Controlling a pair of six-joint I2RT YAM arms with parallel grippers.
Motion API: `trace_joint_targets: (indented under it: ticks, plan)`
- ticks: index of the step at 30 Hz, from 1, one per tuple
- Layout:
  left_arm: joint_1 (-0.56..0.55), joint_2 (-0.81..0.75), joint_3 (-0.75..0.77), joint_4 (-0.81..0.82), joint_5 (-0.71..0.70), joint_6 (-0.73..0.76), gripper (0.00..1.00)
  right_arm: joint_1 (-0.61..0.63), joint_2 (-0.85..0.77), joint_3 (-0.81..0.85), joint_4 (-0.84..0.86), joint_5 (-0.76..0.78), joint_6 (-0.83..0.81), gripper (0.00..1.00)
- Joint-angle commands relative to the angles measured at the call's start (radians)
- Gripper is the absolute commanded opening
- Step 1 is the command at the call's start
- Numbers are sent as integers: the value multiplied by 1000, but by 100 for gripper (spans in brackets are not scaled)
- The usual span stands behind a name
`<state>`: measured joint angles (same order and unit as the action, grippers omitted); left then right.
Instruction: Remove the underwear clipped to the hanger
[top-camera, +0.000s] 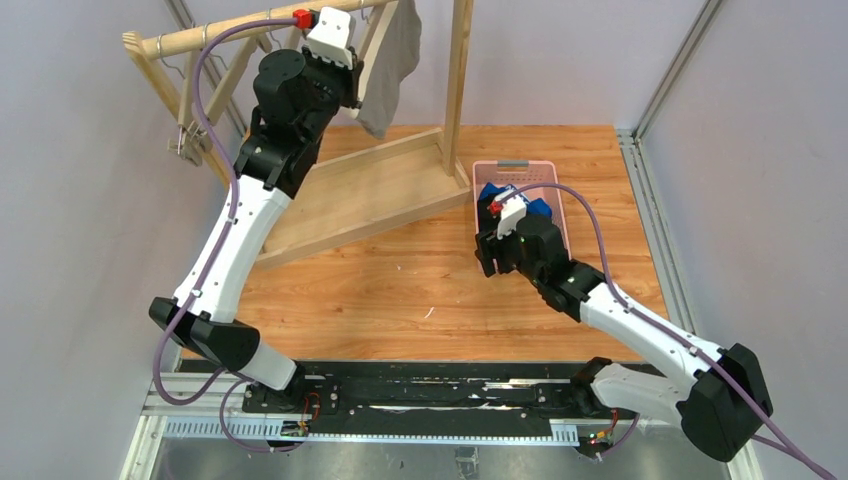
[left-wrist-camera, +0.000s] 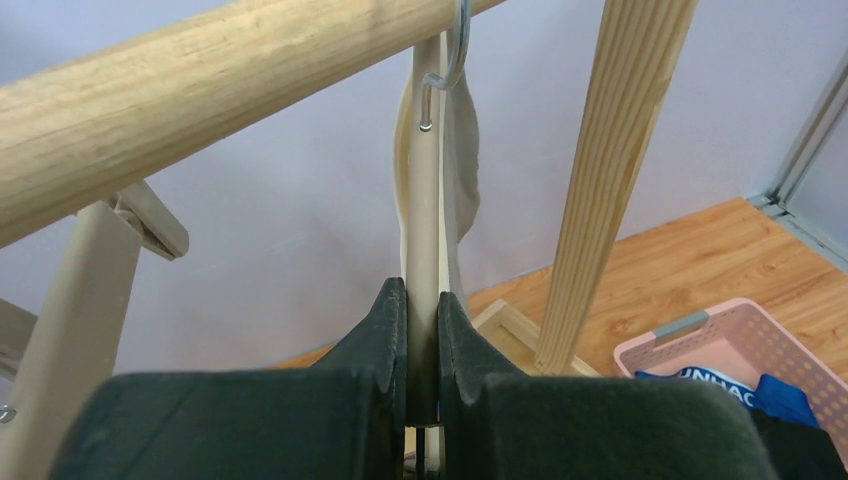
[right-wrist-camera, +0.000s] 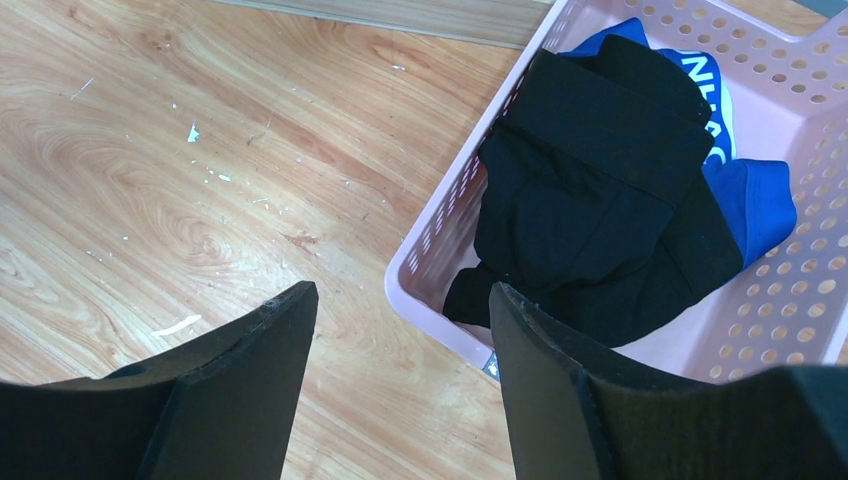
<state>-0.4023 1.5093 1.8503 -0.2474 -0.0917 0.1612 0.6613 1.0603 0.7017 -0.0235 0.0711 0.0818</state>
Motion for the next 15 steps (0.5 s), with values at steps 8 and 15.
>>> trace_joint_targets:
  ticks: [8,15]
  plan:
    - [1,-102,-17,-5,16,84,0,24,50,36,44,-21,8,66]
    - [2,-155,-107,-85,28,107,0,24,83,81,34,-15,-17,66]
